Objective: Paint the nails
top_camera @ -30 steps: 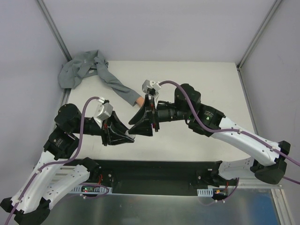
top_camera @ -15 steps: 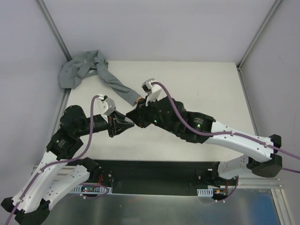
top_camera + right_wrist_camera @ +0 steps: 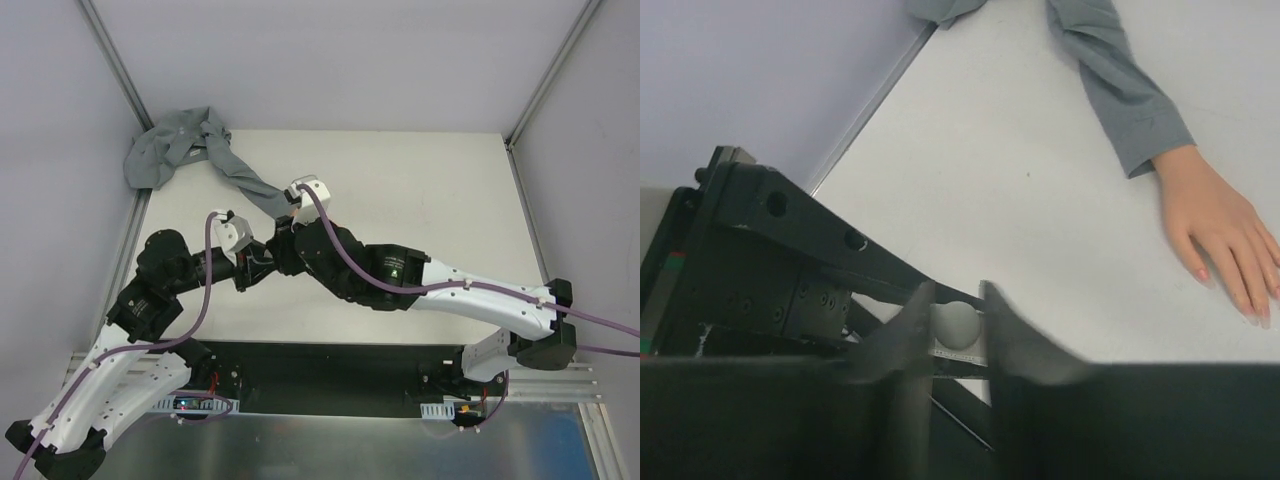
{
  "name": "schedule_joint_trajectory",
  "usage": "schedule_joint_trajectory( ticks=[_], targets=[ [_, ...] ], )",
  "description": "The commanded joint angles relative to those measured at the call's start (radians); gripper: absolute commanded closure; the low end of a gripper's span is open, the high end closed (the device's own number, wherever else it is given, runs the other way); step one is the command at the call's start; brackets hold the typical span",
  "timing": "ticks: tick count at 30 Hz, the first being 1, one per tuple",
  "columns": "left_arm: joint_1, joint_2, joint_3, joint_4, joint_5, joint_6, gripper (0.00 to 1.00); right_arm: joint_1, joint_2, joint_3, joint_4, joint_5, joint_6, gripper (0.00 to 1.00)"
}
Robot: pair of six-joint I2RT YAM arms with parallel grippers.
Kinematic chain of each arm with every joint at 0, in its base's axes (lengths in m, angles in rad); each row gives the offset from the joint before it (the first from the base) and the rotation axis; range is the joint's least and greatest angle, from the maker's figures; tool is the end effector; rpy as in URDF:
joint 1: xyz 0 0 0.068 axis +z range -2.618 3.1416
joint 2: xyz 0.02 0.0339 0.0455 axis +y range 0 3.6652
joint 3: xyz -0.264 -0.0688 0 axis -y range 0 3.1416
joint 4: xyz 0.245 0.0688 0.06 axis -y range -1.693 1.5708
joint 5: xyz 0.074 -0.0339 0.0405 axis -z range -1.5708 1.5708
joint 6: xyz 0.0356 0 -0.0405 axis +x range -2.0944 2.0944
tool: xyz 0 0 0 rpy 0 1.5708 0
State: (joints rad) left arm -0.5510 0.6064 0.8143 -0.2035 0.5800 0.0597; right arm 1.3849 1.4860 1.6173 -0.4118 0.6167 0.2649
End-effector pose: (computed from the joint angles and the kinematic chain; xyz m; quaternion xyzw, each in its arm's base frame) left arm 0.1041 -0.0869 0.3737 0.3965 0.5839 -0.3608 0.6096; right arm 0.0815 0.3222 0.4396 -0.2498 0.7420 0.2563 0.5669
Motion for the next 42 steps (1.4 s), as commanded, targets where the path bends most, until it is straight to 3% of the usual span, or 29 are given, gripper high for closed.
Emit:
schedule_joint_trajectory(
  ticks=[1,3,4,7,10,14,22,31,34,36,39,40,42],
  targets=[
    [0.005,-0.022,0.000,0.047,0.121,-0.050,1.00,-0.058,-0.075,0.026,-0.016,-0.219,-0.116,0.54],
    [0.005,-0.036,-0.004,0.041,0.215,-0.054,1.00,-0.131,-0.125,-0.008,0.004,-0.453,-0.145,0.37],
    [0.005,-0.039,-0.007,0.042,0.242,-0.104,1.00,-0.161,-0.145,-0.031,0.051,-0.656,-0.154,0.32],
    [0.006,-0.051,-0.010,0.041,0.319,-0.158,1.00,-0.256,-0.199,-0.115,0.132,-0.947,-0.205,0.25],
    [0.005,-0.065,-0.009,0.041,0.371,-0.199,1.00,-0.293,-0.196,-0.131,0.177,-1.110,-0.236,0.25],
    [0.006,-0.083,0.003,0.041,0.388,-0.236,1.00,-0.299,-0.167,-0.114,0.209,-1.219,-0.233,0.36],
    [0.005,-0.080,0.045,0.041,0.385,-0.274,1.00,-0.294,-0.165,-0.169,0.301,-1.258,-0.193,0.50],
    [0.006,-0.065,0.069,0.046,0.351,-0.274,1.00,-0.271,-0.151,-0.171,0.275,-1.220,-0.214,0.57],
    [0.005,-0.065,0.071,0.044,0.325,-0.265,1.00,-0.258,-0.144,-0.165,0.266,-1.192,-0.219,0.73],
    [0.006,-0.066,0.069,0.044,0.298,-0.249,1.00,-0.248,-0.141,-0.157,0.258,-1.152,-0.211,0.99],
    [0.005,-0.085,0.057,0.039,0.137,-0.222,1.00,-0.201,-0.135,-0.131,0.183,-0.885,-0.184,0.99],
    [0.006,-0.092,0.054,0.039,0.071,-0.207,1.00,-0.137,-0.127,-0.116,0.126,-0.604,-0.165,0.99],
    [0.006,-0.091,0.043,0.039,0.031,-0.161,1.00,-0.043,-0.106,-0.056,-0.006,-0.196,-0.041,1.00]
  ],
)
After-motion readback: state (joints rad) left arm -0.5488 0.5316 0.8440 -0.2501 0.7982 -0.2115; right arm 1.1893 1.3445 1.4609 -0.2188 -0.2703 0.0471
